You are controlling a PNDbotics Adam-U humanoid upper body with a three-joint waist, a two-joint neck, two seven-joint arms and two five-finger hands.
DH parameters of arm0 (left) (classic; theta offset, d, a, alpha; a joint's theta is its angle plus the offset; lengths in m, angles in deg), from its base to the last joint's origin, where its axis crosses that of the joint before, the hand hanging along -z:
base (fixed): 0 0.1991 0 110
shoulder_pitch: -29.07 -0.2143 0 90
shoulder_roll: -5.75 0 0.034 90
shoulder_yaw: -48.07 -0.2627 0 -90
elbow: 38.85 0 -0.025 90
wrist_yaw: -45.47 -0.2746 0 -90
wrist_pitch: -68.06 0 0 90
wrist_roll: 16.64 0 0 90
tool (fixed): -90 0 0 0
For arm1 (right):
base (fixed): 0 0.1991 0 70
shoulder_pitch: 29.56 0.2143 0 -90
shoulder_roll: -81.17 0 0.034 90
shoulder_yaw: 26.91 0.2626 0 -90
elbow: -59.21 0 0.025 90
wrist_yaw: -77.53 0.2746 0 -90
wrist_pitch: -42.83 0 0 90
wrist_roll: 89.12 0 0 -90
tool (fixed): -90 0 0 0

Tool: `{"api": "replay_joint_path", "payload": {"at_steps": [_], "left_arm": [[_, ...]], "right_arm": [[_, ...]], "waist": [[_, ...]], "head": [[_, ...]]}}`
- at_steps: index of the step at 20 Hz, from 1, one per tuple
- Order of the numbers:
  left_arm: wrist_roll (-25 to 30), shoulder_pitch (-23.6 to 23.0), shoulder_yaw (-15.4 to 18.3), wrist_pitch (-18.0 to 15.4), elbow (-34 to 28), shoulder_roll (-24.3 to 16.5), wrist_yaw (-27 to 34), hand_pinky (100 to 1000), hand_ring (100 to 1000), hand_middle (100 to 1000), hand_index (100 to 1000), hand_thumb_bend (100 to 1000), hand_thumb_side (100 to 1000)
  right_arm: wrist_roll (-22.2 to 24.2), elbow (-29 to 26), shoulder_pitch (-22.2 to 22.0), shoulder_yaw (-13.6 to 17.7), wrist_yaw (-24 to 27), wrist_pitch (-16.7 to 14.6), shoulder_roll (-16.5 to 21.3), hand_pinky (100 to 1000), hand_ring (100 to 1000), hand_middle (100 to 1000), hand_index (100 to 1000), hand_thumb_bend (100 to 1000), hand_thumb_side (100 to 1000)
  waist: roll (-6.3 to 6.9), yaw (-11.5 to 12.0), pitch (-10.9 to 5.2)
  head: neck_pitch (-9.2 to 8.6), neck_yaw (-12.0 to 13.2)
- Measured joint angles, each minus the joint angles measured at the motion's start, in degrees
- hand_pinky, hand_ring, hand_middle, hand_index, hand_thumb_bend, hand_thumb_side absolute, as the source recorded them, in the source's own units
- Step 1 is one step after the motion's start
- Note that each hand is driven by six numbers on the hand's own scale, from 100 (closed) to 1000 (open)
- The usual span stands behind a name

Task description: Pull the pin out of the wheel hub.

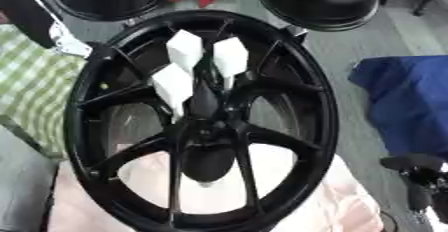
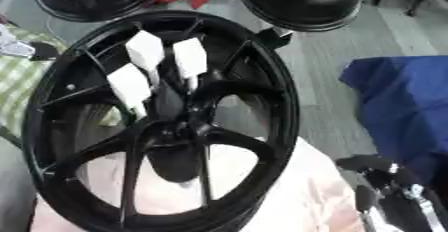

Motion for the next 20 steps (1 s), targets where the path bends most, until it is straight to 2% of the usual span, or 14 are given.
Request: {"api": "replay_joint_path", "payload": {"at_steps": [5,20], "left_arm": [[-0.99,0.82,-0.77,-0.29,1.74,1.76,-1.72,847,742,721,853,402,254],[-1.77,2.53,-2.13,-0.45,6.1,5.81,-3.65,853,768,795,877,375,246]], "right_arm": [[0.33,0.0,0.44,-0.32,-0.27,0.51,-0.46,815,754,641,781,100,318],[1.15,0.0,1.81,-0.81,-0.6,2.19,-1.11,817,755,641,782,100,325]], "waist": [[0.0,-0.64,0.46],[0.16,-1.91,1.84]], "head": [[-0.05,0.32],[-0.74,1.33]]}}
